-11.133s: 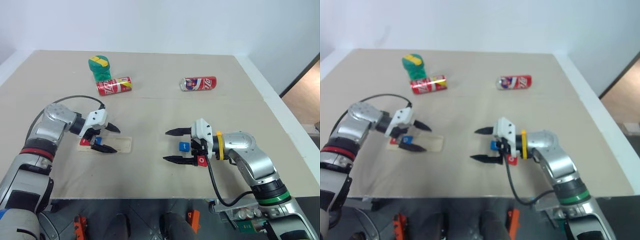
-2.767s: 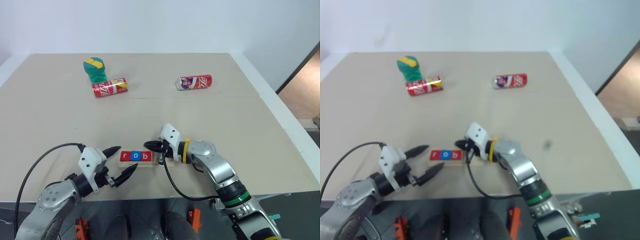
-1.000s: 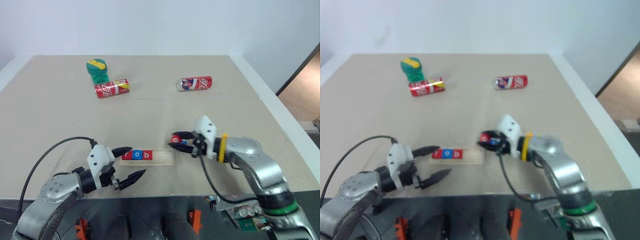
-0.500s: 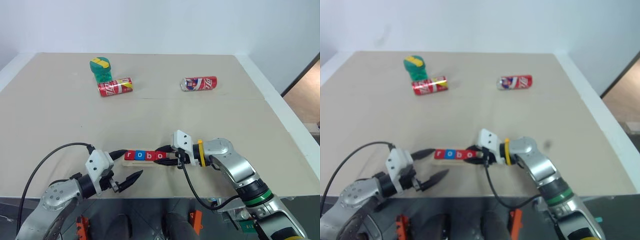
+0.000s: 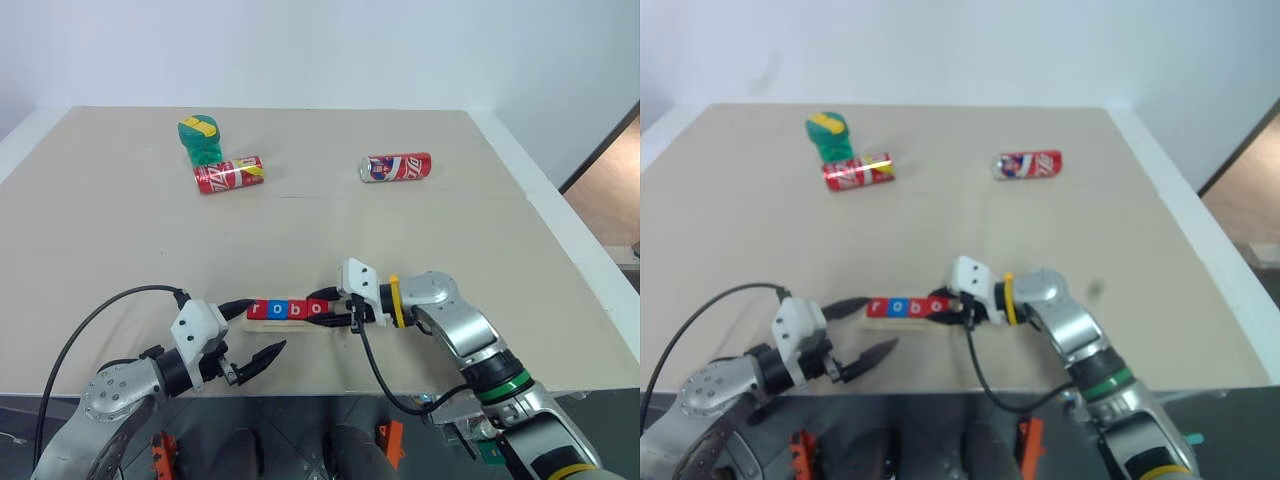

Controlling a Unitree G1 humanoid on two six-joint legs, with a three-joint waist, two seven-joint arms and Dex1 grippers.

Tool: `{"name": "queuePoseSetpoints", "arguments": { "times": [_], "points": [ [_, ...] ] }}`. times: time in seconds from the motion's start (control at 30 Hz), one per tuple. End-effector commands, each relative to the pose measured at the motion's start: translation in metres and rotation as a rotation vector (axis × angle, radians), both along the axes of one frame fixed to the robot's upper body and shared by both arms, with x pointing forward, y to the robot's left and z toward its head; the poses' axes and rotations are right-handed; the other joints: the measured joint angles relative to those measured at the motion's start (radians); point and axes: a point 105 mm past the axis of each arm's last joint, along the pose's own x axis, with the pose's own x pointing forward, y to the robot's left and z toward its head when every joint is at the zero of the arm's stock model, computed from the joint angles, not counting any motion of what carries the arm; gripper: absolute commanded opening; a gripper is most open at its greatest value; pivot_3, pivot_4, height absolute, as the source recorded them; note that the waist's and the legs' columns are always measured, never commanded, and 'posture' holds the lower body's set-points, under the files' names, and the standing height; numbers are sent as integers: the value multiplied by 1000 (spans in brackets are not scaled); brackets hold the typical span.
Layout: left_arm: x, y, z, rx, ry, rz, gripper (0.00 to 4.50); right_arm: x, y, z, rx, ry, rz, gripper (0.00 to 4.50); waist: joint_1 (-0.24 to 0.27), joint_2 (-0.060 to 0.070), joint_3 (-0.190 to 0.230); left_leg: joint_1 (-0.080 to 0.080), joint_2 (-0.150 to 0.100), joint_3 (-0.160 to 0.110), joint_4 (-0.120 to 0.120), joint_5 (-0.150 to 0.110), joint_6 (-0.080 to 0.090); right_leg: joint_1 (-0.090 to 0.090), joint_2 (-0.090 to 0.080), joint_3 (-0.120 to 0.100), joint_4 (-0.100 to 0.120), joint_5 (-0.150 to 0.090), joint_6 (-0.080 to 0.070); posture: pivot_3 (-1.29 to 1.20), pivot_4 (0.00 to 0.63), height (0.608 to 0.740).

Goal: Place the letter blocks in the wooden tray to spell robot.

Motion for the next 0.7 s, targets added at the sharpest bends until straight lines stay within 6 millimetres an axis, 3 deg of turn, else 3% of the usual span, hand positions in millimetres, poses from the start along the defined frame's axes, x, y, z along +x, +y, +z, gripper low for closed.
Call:
{"name": "queuePoseSetpoints", "arguments": {
  "times": [0.03, 0.07, 0.13, 0.3, 0.37, 0.53, 0.63, 0.7],
  "points": [
    [-3, -3, 11, -3, -51, -13, 4500, 3, -1, 5, -7, -24, 12, 1263, 0, 0, 0, 0, 0, 0, 0, 0, 0, 0, 0, 0, 0, 0, 0, 0, 150, 740],
    [-3, -3, 11, -3, -51, -12, 4500, 4, -1, 4, -9, -19, 10, 1263, 0, 0, 0, 0, 0, 0, 0, 0, 0, 0, 0, 0, 0, 0, 0, 0, 150, 740],
    [-3, -3, 10, 0, -49, -11, 4500, 4, -2, 3, -10, -12, 7, 2275, 0, 0, 0, 0, 0, 0, 0, 0, 0, 0, 0, 0, 0, 0, 0, 0, 150, 740],
    [-3, -2, 9, 3, -44, -9, 4500, 6, -1, 10, 15, -23, -4, 4002, 0, 0, 0, 0, 0, 0, 0, 0, 0, 0, 0, 0, 0, 0, 0, 0, 150, 740],
    [-3, -2, 9, 7, -46, -10, 4500, 8, -2, 20, 52, -38, -22, 4458, 0, 0, 0, 0, 0, 0, 0, 0, 0, 0, 0, 0, 0, 0, 0, 0, 150, 740],
    [-12, -8, 15, 6, -51, -107, 4500, 23, -19, 69, 258, -29, -190, 4458, 0, 0, 0, -1, 0, 0, 0, 0, 0, 0, 0, 0, 0, 0, 0, 0, 150, 740],
    [-22, -13, 18, -5, -13, -197, 4500, 50, -60, 84, 366, 33, -430, 4458, 0, 0, 0, 0, 0, 0, 0, 0, 0, 0, 0, 0, 0, 0, 0, 0, 150, 740],
    [-30, -16, 18, 4, 20, -265, 4500, 60, -92, 80, 331, 0, -532, 4458, 2, 0, 0, 0, -1, 0, 0, 0, 0, 0, -1, 0, 0, 0, 0, 0, 150, 740]
  ]
}}
